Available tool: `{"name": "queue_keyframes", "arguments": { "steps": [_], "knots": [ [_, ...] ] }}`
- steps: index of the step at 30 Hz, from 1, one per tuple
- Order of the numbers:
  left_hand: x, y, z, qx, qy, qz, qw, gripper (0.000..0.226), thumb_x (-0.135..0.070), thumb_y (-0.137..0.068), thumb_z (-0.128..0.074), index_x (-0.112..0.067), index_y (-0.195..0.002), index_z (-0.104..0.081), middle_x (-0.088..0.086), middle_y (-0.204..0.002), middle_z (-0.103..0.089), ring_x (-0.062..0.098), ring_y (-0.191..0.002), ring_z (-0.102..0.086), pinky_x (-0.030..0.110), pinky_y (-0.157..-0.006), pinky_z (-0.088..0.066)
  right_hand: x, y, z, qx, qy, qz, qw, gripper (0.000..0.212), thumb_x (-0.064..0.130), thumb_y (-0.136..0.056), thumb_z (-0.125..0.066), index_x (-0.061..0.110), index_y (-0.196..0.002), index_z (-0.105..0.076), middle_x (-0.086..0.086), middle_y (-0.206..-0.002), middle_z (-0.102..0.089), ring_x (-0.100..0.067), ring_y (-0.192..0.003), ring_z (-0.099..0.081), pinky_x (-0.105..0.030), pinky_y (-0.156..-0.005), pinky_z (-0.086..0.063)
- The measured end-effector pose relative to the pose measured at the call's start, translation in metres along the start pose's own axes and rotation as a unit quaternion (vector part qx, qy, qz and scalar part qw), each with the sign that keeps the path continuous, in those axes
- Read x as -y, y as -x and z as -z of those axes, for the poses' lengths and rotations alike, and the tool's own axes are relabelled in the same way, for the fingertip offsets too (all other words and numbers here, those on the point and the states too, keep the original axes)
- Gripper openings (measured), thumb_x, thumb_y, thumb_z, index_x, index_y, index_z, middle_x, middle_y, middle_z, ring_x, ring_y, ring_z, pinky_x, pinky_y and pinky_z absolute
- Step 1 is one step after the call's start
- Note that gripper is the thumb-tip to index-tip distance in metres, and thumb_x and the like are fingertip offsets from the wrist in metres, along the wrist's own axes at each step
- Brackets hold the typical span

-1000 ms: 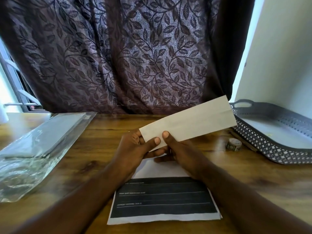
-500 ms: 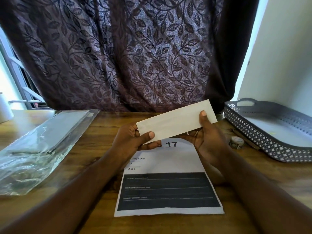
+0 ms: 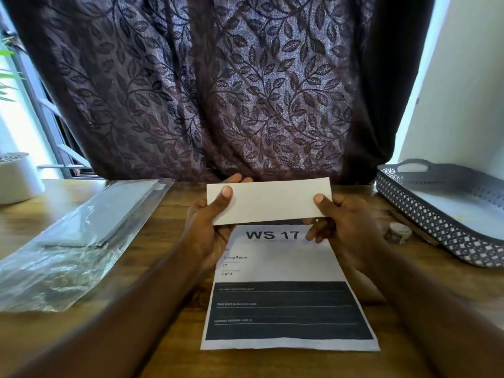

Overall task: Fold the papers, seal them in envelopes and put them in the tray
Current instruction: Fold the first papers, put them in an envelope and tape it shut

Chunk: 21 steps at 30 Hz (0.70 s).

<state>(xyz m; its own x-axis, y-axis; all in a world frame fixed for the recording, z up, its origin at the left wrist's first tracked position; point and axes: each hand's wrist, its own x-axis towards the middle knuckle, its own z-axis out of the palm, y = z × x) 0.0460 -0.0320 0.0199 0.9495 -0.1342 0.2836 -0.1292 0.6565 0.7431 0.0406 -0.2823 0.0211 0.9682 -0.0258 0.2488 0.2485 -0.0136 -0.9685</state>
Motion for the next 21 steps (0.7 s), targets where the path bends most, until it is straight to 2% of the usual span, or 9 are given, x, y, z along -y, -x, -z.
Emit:
{"name": "queue_keyframes", "arguments": {
  "steps": [2, 5, 9, 11, 13, 16, 18, 21],
  "knots": [
    [0.000, 0.002, -0.008, 0.007, 0.049, -0.002, 0.999, 0.051, -0.042, -0.070, -0.086, -0.010, -0.108, -0.078, 0.019, -0.124, -0.069, 0.033, -0.117, -0.066, 0.038, -0.085, -0.060, 0.002, -0.002, -0.007, -0.057, -0.036, 0.010, 0.998, 0.025, 0.028, -0.103, -0.052, 0.007, -0.108, -0.066, -0.013, -0.073, -0.074, -0.025, -0.049, -0.067, -0.029, -0.045, -0.054],
    [-0.003, 0.006, -0.011, 0.021, 0.075, 0.008, 0.997, 0.066, -0.049, -0.074, -0.074, -0.009, -0.125, -0.064, 0.020, -0.129, -0.067, 0.035, -0.121, -0.064, 0.041, -0.092, -0.058, 0.010, -0.002, -0.014, -0.082, -0.044, 0.025, 0.995, 0.025, 0.028, -0.105, -0.048, 0.009, -0.101, -0.064, -0.009, -0.072, -0.075, -0.022, -0.048, -0.068, -0.028, -0.044, -0.055],
    [0.015, 0.016, -0.018, 0.068, -0.049, 0.054, 0.995, 0.055, -0.022, -0.075, -0.083, -0.015, -0.126, -0.065, 0.016, -0.129, -0.067, 0.031, -0.121, -0.064, 0.040, -0.096, -0.056, 0.012, 0.012, -0.031, -0.061, -0.027, 0.037, 0.997, 0.016, 0.025, -0.104, -0.051, 0.016, -0.111, -0.063, -0.007, -0.085, -0.078, -0.028, -0.057, -0.073, -0.029, -0.048, -0.058],
    [0.028, 0.019, -0.025, 0.067, -0.161, 0.049, 0.983, 0.056, -0.029, -0.075, -0.083, -0.021, -0.128, -0.064, 0.009, -0.127, -0.070, 0.027, -0.120, -0.065, 0.042, -0.100, -0.054, 0.011, 0.017, -0.039, -0.036, -0.017, 0.041, 0.998, 0.018, 0.024, -0.102, -0.057, 0.016, -0.116, -0.062, -0.006, -0.091, -0.078, -0.030, -0.064, -0.075, -0.030, -0.051, -0.060],
    [0.034, 0.019, -0.031, 0.017, -0.228, 0.036, 0.973, 0.059, -0.043, -0.075, -0.083, -0.033, -0.128, -0.059, 0.000, -0.125, -0.071, 0.024, -0.116, -0.067, 0.042, -0.099, -0.055, 0.010, 0.019, -0.044, -0.014, 0.000, 0.047, 0.999, 0.023, 0.025, -0.099, -0.061, 0.014, -0.119, -0.062, -0.005, -0.095, -0.078, -0.031, -0.067, -0.076, -0.033, -0.054, -0.061],
    [0.032, 0.018, -0.030, -0.048, -0.196, 0.038, 0.979, 0.055, -0.041, -0.074, -0.079, -0.038, -0.125, -0.059, -0.004, -0.121, -0.072, 0.021, -0.110, -0.071, 0.034, -0.089, -0.060, 0.008, 0.020, -0.047, 0.020, 0.017, 0.045, 0.999, 0.025, 0.024, -0.098, -0.061, 0.016, -0.122, -0.059, -0.002, -0.097, -0.078, -0.031, -0.068, -0.076, -0.033, -0.056, -0.061],
    [0.028, 0.014, -0.026, -0.066, -0.155, 0.031, 0.985, 0.054, -0.029, -0.080, -0.077, -0.030, -0.130, -0.057, 0.002, -0.122, -0.073, 0.023, -0.107, -0.072, 0.037, -0.086, -0.061, 0.007, 0.019, -0.046, 0.033, 0.010, 0.045, 0.998, 0.023, 0.022, -0.098, -0.060, 0.019, -0.121, -0.059, 0.000, -0.098, -0.078, -0.032, -0.069, -0.076, -0.031, -0.056, -0.061],
    [0.017, 0.009, -0.023, -0.062, -0.097, -0.003, 0.993, 0.034, -0.011, -0.093, -0.067, -0.024, -0.123, -0.058, 0.005, -0.114, -0.076, 0.026, -0.104, -0.073, 0.036, -0.078, -0.062, 0.006, 0.015, -0.040, 0.026, -0.004, 0.061, 0.998, 0.017, 0.018, -0.099, -0.059, 0.024, -0.115, -0.059, 0.001, -0.100, -0.078, -0.033, -0.069, -0.076, -0.030, -0.056, -0.061]
  ]
}}
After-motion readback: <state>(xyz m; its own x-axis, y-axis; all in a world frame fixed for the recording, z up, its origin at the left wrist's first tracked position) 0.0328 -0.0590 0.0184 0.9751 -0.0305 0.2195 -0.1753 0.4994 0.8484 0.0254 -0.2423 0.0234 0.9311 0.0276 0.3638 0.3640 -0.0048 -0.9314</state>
